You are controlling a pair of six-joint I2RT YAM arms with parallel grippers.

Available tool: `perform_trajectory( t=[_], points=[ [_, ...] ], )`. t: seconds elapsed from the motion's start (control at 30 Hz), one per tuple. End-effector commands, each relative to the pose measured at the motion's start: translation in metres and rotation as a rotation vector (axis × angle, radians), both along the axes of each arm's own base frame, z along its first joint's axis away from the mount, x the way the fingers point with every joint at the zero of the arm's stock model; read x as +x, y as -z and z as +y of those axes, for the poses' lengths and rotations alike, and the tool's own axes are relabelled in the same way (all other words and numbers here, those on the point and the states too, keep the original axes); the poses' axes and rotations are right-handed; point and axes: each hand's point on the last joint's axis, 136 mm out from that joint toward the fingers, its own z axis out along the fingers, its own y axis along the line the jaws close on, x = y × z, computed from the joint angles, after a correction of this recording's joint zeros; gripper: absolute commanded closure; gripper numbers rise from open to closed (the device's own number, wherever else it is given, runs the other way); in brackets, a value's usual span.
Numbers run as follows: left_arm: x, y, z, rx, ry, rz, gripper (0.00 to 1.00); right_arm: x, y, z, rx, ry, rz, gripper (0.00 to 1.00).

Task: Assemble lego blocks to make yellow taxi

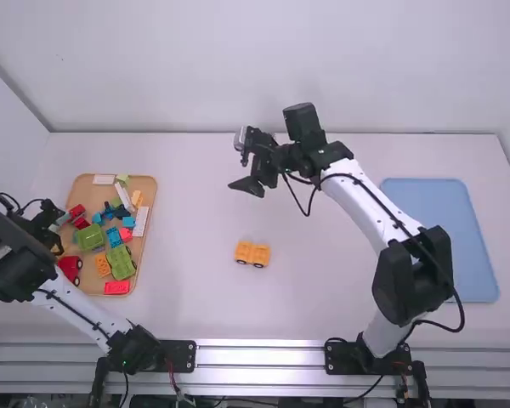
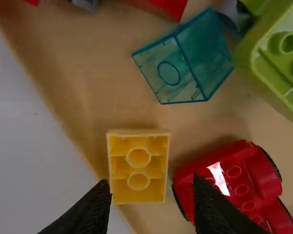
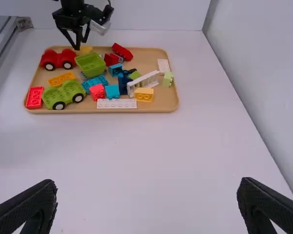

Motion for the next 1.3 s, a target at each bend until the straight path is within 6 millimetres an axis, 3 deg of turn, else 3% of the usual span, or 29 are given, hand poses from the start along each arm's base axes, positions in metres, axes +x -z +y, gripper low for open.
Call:
perform_trajectory(
  t=[0.0,0.53,1.13,1.27],
  points=[
    [-0.004,0.012,-0.001,-0.004,-0.028,0.026,0.56,0.001,-0.015,-0.002,0.018,0.002,-0.026,0.01],
    [-0.01,0.02,-0.008,-0.022,-0.056,0.047,0.62,-0.001,-0.013,-0.003,0.009,-0.003,-0.023,0.02],
    [-0.01,0.02,-0.008,-0.021,-0.164,0.052,0.57,0.003,-0.01,-0.01,-0.004,0.005,-0.035,0.01],
    [-0.007,0.02,0.0,0.009,-0.225,0.035,0.51,0.003,-0.01,-0.01,-0.005,0.004,-0.033,0.02]
  ],
)
